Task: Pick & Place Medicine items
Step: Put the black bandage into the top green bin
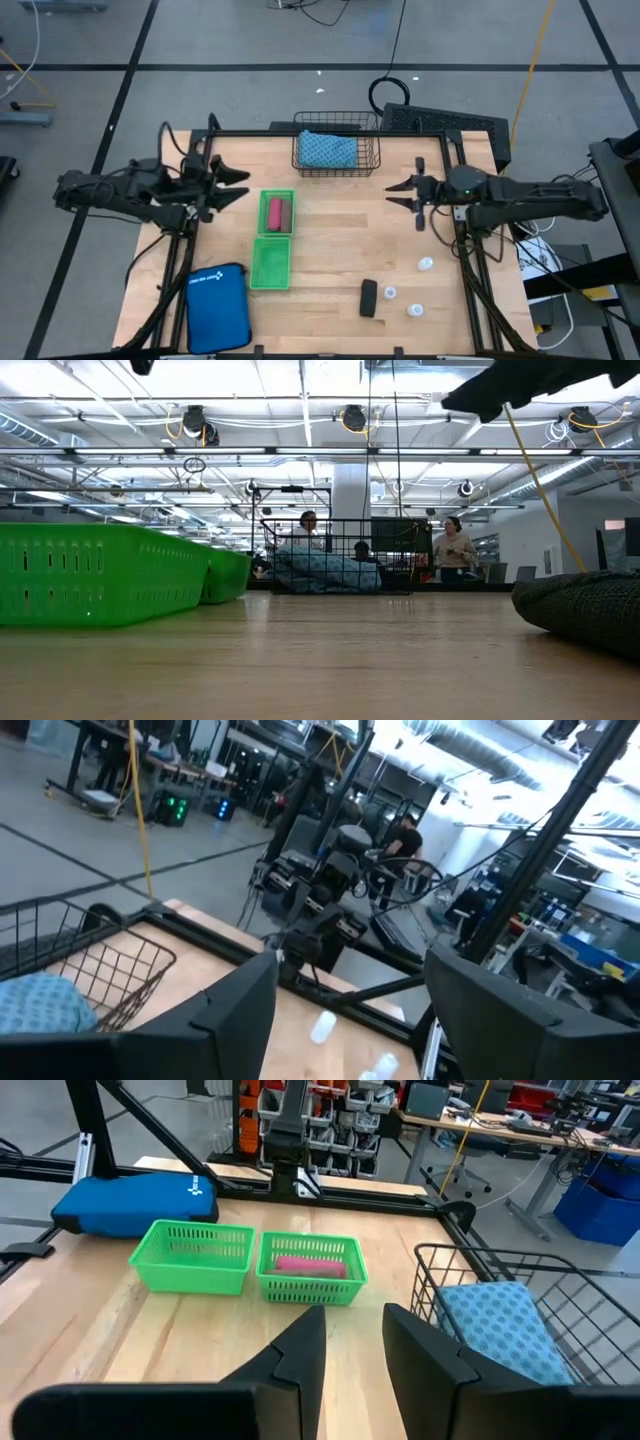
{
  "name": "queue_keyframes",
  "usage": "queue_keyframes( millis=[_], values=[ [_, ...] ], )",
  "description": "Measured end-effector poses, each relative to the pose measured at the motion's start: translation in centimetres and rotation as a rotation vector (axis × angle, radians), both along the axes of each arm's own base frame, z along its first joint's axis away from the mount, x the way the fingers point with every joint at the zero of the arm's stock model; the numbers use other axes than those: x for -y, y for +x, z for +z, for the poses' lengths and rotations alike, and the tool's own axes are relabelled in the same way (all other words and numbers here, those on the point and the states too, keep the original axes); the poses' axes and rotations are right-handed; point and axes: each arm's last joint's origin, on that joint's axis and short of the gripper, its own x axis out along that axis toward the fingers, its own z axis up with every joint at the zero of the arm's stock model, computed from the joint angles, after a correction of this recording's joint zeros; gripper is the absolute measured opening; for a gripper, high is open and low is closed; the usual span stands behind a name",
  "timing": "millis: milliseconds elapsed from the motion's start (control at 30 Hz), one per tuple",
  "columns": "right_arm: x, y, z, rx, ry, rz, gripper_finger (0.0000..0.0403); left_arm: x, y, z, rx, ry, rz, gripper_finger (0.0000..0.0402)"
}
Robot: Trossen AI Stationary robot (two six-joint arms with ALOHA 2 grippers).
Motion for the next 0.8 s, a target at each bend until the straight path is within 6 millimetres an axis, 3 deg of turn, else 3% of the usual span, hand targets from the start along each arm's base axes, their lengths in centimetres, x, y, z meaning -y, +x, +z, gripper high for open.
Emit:
queue_keyframes(
  millis=[300,800],
  values=[
    [-0.1,-2.2,0.1,0.029,0.06,-0.012,0.0089,0.0,-0.1,0.0,-0.004,0.056,0.006,0.0268],
    [-0.1,-2.1,-2.2,0.033,0.104,-0.023,0.0089,0.0,-0.1,-0.1,-0.019,0.145,0.014,0.0269]
  ],
)
